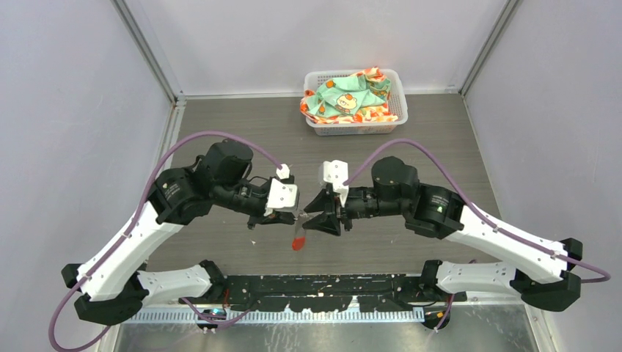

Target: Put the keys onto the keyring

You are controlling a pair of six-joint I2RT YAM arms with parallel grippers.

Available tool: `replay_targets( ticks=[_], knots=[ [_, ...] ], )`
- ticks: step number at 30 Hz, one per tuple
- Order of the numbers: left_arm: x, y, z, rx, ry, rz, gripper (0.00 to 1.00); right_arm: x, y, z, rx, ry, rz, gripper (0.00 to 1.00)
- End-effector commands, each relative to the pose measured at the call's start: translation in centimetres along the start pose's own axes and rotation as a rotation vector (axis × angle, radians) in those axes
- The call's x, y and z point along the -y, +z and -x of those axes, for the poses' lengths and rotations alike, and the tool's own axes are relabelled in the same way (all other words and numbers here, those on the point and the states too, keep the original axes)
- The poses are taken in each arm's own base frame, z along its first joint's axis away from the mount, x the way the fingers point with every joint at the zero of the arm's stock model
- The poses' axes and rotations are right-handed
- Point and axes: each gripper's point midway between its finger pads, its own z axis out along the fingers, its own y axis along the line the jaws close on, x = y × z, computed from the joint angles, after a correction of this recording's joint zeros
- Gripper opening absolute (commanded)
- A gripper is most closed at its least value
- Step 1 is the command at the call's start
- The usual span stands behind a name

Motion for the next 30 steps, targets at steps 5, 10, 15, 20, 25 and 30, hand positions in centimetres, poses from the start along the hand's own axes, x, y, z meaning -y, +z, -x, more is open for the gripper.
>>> replay_targets(
  ticks=[5,10,15,20,25,30],
  knots=[
    [0.3,-0.9,1.2,0.039,0.068,-0.003,0.0,-0.9,0.1,1.1,-0.006,0.025,0.121,0.39],
    [-0.1,-0.7,0.9,0.021,0.066,0.012,0.0,-0.7,0.5,1.5,-0.001,0.031,0.125,0.39],
    [-0.3,-0.6,0.8,0.015,0.055,0.019,0.0,-0.5,1.1,1.2,-0.013,0.046,0.126,0.37],
    [-0.4,-0.5,0.8,0.013,0.053,0.02,0.0,0.2,1.7,0.8,-0.028,0.058,0.098,0.3],
    [-0.4,-0.4,0.8,0.01,0.045,0.014,0.0,1.2,2.1,0.9,-0.011,0.057,0.048,0.19],
    [-0.4,-0.3,0.8,0.007,0.038,0.013,0.0,2.0,2.2,0.6,0.008,0.053,0.003,0.01]
  ],
)
